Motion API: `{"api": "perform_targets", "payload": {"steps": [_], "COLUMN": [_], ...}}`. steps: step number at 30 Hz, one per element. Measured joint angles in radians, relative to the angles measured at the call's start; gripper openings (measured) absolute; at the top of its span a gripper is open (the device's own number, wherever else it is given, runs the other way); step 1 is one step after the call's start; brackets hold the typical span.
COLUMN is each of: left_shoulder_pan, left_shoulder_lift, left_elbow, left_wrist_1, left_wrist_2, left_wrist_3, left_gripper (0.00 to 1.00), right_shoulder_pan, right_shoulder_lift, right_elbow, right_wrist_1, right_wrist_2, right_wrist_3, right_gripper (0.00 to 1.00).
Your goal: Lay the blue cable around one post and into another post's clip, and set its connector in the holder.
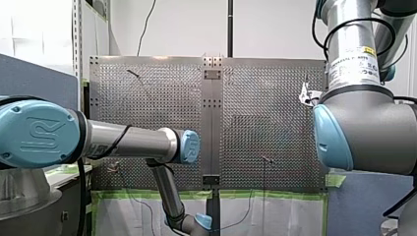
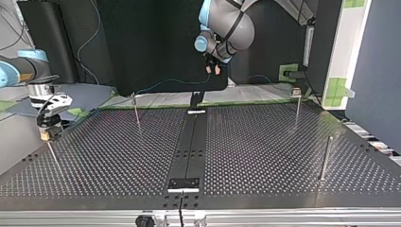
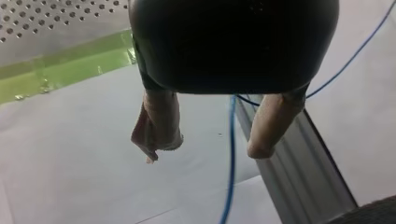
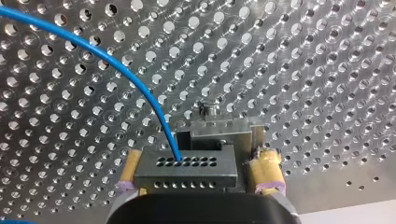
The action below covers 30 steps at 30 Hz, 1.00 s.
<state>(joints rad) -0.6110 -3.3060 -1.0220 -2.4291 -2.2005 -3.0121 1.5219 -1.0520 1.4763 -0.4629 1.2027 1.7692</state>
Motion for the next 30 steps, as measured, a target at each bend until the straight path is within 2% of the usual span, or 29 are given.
{"api": "perform_targets", "payload": {"steps": [1, 3, 4, 5, 6, 7, 9, 10, 11, 12, 13, 14, 23, 27, 30], "left_shoulder_pan": [0.001, 0.003, 0.004, 0.005, 0.005, 0.006, 0.005, 0.005, 0.005, 0.004, 0.004, 0.003, -0.007, -0.012, -0.019], "left_shoulder_lift": [0.000, 0.000, 0.000, 0.000, 0.000, 0.000, 0.000, 0.000, 0.000, 0.000, 0.000, 0.000, 0.003, 0.020, 0.045], "left_elbow": [0.000, -0.001, -0.003, -0.004, -0.006, -0.009, -0.015, -0.019, -0.022, -0.026, -0.033, -0.039, -0.087, -0.111, -0.136], "left_wrist_1": [0.004, 0.007, 0.008, 0.009, 0.009, 0.009, 0.010, 0.012, 0.015, 0.019, 0.026, 0.032, 0.114, 0.150, 0.178], "left_wrist_2": [-0.006, -0.013, -0.019, -0.024, -0.029, -0.038, -0.052, -0.062, -0.070, -0.076, -0.083, -0.086, -0.085, -0.072, -0.052], "left_wrist_3": [0.002, 0.004, 0.005, 0.006, 0.007, 0.010, 0.018, 0.025, 0.031, 0.035, 0.037, 0.036, -0.001, -0.010, 0.002], "left_gripper": [0.99, 0.89, 0.89, 0.83, 0.70, 0.70, 0.45, 0.45, 0.22, 0.05, 0.05, 0.00, 0.00, 0.00, 0.00], "right_shoulder_pan": [0.000, 0.000, 0.000, 0.000, 0.000, 0.000, 0.000, 0.000, 0.000, 0.000, 0.000, 0.000, 0.000, 0.000, 0.000], "right_shoulder_lift": [0.000, 0.000, 0.000, 0.000, 0.000, 0.000, 0.000, 0.000, 0.000, 0.000, 0.000, 0.000, 0.000, 0.000, 0.000], "right_elbow": [0.000, 0.000, 0.000, 0.000, 0.000, 0.000, 0.000, 0.000, 0.000, 0.000, 0.000, 0.000, 0.000, 0.000, 0.000], "right_wrist_1": [0.000, 0.000, 0.000, 0.000, 0.000, 0.000, 0.000, 0.000, 0.000, 0.000, 0.000, 0.000, 0.000, 0.000, 0.000], "right_wrist_2": [0.000, 0.000, 0.000, 0.000, 0.000, 0.000, 0.000, 0.000, 0.000, 0.000, 0.000, 0.000, 0.000, 0.000, 0.000], "right_wrist_3": [0.000, 0.000, 0.000, 0.000, 0.000, 0.000, 0.000, 0.000, 0.000, 0.000, 0.000, 0.000, 0.000, 0.000, 0.000], "right_gripper": [1.00, 1.00, 1.00, 1.00, 1.00, 1.00, 1.00, 1.00, 1.00, 1.00, 1.00, 1.00, 1.00, 1.00, 1.00]}}
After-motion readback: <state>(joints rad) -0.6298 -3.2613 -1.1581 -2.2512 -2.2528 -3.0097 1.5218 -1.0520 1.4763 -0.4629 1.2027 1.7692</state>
